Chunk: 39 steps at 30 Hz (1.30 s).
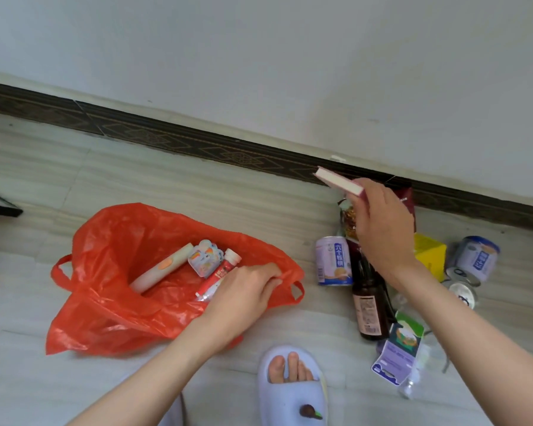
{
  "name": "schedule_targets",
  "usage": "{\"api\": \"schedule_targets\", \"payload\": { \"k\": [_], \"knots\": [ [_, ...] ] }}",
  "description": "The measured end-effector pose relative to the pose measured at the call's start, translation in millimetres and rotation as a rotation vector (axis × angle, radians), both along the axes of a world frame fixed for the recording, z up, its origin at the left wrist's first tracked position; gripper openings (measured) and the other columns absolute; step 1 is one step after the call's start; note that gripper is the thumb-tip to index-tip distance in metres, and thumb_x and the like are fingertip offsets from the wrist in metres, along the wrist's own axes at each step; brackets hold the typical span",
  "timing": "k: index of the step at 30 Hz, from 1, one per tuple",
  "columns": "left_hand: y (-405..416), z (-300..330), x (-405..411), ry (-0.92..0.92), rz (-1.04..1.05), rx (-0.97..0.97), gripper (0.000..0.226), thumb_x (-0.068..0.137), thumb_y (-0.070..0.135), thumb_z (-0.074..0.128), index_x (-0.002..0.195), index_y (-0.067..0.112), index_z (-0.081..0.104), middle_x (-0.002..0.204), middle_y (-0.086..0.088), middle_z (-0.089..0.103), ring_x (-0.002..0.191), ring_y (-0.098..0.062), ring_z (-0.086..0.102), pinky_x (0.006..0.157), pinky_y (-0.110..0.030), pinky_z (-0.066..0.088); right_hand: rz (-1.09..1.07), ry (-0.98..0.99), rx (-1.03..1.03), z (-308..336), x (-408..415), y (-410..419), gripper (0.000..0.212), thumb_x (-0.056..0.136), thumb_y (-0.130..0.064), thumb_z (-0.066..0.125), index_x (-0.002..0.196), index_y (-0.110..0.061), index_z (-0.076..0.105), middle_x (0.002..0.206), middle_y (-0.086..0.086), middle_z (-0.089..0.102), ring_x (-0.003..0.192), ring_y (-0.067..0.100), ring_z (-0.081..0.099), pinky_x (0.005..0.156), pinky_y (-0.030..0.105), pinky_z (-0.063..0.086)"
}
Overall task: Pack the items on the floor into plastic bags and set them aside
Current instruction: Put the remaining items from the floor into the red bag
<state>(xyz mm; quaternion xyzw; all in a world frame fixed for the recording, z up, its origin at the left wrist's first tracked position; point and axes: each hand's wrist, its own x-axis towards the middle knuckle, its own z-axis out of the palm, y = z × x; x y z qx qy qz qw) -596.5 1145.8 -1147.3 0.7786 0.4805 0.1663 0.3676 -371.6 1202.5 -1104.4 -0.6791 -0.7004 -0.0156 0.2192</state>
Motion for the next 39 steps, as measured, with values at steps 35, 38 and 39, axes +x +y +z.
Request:
{"api": "schedule_targets", "payload": {
  "k": [35,38,39],
  "knots": [
    [110.6,23.8,-122.9,0.201,0.540,0.384,0.016,0.090,0.015,0.049,0.098,0.010,0.061,0.099,-0.014,0.064,0.093,-0.037,0.058,0.076,-0.045,0.044,-0.115,0.083,-0.593,-34.5,-98.5,-25.4,0.028,0.099,-0.029,0.032,0.110,-0.012,0.050,0.094,0.016,0.068,0.088,0.037,0.062,0.065,0.037,0.037],
    [123.2,45.2,-129.5,0.087,0.632,0.525,0.018,0.089,0.014,0.048,0.098,0.007,0.063,0.097,-0.015,0.064,0.092,-0.029,0.057,0.081,-0.036,0.040,-0.092,0.174,-0.271,-14.7,-93.2,-4.1,0.024,0.096,-0.026,0.041,0.104,-0.011,0.058,0.089,0.017,0.069,0.082,0.040,0.063,0.069,0.042,0.045],
    [122.9,49.7,-130.3,0.058,0.662,0.551,0.018,0.089,0.013,0.048,0.097,0.006,0.063,0.096,-0.016,0.064,0.091,-0.027,0.056,0.081,-0.032,0.039,-0.089,0.190,-0.190,-10.2,-90.9,0.4,0.023,0.095,-0.026,0.045,0.102,-0.011,0.061,0.088,0.016,0.070,0.080,0.040,0.064,0.067,0.040,0.046]
  ]
}}
